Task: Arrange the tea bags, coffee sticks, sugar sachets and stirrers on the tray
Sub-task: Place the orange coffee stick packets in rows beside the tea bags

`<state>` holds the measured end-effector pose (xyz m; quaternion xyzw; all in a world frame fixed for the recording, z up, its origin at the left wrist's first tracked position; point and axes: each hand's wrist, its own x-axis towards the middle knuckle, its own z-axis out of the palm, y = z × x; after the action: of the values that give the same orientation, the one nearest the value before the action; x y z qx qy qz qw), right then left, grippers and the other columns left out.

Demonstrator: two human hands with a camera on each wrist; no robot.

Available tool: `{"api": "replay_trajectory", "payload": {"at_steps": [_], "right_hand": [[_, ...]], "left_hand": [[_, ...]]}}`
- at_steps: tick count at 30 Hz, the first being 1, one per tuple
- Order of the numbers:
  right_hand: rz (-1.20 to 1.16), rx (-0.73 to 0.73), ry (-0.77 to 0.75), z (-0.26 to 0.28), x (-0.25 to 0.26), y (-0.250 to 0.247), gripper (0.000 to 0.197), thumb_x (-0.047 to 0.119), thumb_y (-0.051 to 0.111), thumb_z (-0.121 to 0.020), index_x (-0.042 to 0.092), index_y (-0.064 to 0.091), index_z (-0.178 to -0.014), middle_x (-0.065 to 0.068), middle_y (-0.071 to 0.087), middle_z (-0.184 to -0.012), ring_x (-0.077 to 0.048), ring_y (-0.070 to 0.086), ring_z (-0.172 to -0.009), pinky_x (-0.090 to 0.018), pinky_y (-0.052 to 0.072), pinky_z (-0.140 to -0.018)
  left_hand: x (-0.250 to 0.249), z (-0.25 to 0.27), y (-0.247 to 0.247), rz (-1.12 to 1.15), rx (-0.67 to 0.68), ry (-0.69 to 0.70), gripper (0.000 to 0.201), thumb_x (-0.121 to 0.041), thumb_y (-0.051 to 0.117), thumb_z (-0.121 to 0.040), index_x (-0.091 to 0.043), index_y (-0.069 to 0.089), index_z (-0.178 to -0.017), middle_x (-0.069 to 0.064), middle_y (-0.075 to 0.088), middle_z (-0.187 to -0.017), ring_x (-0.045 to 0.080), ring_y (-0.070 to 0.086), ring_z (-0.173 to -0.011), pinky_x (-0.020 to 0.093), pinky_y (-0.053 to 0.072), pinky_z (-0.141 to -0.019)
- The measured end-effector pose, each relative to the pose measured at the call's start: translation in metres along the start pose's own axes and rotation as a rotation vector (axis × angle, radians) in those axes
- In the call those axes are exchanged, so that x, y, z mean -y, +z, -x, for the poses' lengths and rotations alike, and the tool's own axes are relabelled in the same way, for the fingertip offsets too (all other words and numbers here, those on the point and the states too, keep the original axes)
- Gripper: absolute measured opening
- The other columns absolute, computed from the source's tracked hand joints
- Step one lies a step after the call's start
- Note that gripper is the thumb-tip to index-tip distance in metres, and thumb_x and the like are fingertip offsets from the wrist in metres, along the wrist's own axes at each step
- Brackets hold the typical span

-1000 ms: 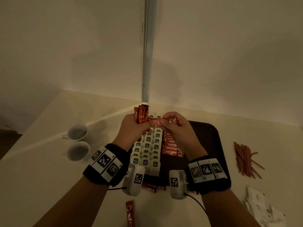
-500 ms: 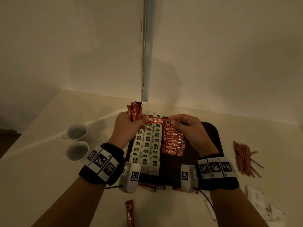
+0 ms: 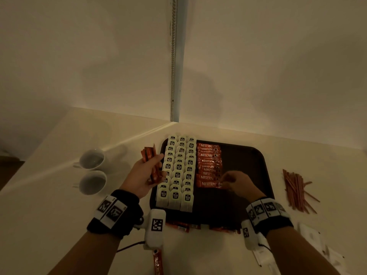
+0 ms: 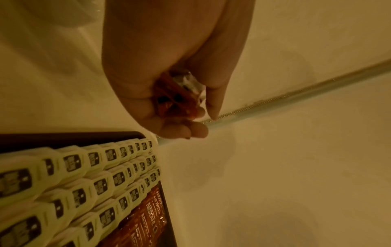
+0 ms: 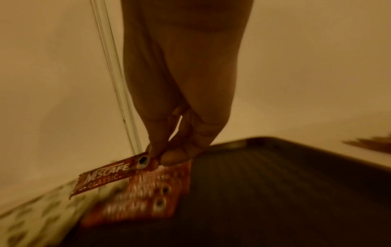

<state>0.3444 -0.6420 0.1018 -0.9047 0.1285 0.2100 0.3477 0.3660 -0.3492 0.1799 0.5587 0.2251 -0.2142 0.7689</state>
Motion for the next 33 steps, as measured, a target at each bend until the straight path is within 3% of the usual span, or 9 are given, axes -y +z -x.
{"api": "replay_trajectory", "payload": {"at_steps": [3, 7, 15, 22, 27, 30, 33], "right_hand": [[-0.042, -0.005, 0.053, -0.004, -0.012, 0.018, 0.012, 0.014, 0.063, -0.087, 0.020, 0.062, -0.098, -0.001, 0.059, -0.114, -0.011, 0.058, -0.094, -0.019, 0.048, -0.076], [-0.152, -0.124, 0.081, -0.007, -0.014, 0.030, 0.012, 0.013, 0.064, -0.086, 0.018, 0.064, -0.097, 0.000, 0.060, -0.112, -0.013, 0.056, -0.102, -0.029, 0.048, -0.091], [-0.165, -0.210, 0.079, -0.012, -0.011, 0.034, 0.013, 0.011, 0.066, -0.084, 0.019, 0.063, -0.093, 0.001, 0.059, -0.108, -0.011, 0.055, -0.099, -0.025, 0.045, -0.086], [-0.103, -0.235, 0.135, -0.013, -0.013, 0.035, 0.018, 0.013, 0.066, -0.084, 0.012, 0.061, -0.101, -0.004, 0.059, -0.109, -0.011, 0.053, -0.093, -0.024, 0.045, -0.082], [-0.095, -0.247, 0.155, -0.012, -0.010, 0.034, 0.019, 0.015, 0.066, -0.085, 0.011, 0.058, -0.102, -0.005, 0.059, -0.107, -0.010, 0.053, -0.089, -0.024, 0.047, -0.079], [-0.150, -0.289, 0.070, -0.007, 0.008, 0.028, 0.014, 0.019, 0.063, -0.087, 0.015, 0.055, -0.098, 0.002, 0.057, -0.097, -0.013, 0.058, -0.091, -0.025, 0.048, -0.078], [-0.292, -0.227, -0.162, 0.008, 0.053, 0.018, 0.009, 0.027, 0.056, -0.092, 0.022, 0.054, -0.099, 0.012, 0.055, -0.095, -0.011, 0.058, -0.092, -0.021, 0.048, -0.076]], "left_hand": [[0.001, -0.001, -0.003, 0.014, 0.008, -0.019, 0.009, -0.018, 0.061, -0.091, -0.012, 0.056, -0.092, 0.002, 0.057, -0.071, 0.014, 0.057, -0.048, 0.025, 0.052, -0.046], [0.003, -0.004, -0.004, 0.004, 0.014, -0.024, 0.008, -0.018, 0.061, -0.091, -0.012, 0.055, -0.092, 0.002, 0.057, -0.070, 0.015, 0.056, -0.050, 0.024, 0.051, -0.046], [0.002, -0.005, -0.004, 0.020, 0.024, -0.037, 0.010, -0.018, 0.062, -0.090, -0.010, 0.057, -0.094, 0.004, 0.058, -0.073, 0.018, 0.058, -0.051, 0.026, 0.053, -0.048], [0.003, -0.004, -0.003, 0.160, 0.142, -0.093, 0.025, -0.020, 0.044, -0.096, -0.004, 0.056, -0.112, 0.011, 0.065, -0.079, 0.023, 0.065, -0.059, 0.028, 0.055, -0.051], [0.005, -0.005, 0.001, 0.036, 0.169, -0.052, 0.024, -0.011, 0.044, -0.098, -0.002, 0.054, -0.119, 0.008, 0.072, -0.079, 0.022, 0.070, -0.064, 0.030, 0.058, -0.055], [0.006, -0.005, 0.004, -0.090, 0.171, 0.008, 0.023, -0.009, 0.047, -0.097, -0.005, 0.056, -0.118, 0.008, 0.073, -0.084, 0.022, 0.069, -0.065, 0.030, 0.057, -0.057], [0.003, -0.002, 0.012, -0.266, 0.207, 0.085, 0.017, -0.009, 0.049, -0.097, -0.011, 0.060, -0.110, 0.005, 0.073, -0.085, 0.020, 0.068, -0.064, 0.025, 0.052, -0.051]]}}
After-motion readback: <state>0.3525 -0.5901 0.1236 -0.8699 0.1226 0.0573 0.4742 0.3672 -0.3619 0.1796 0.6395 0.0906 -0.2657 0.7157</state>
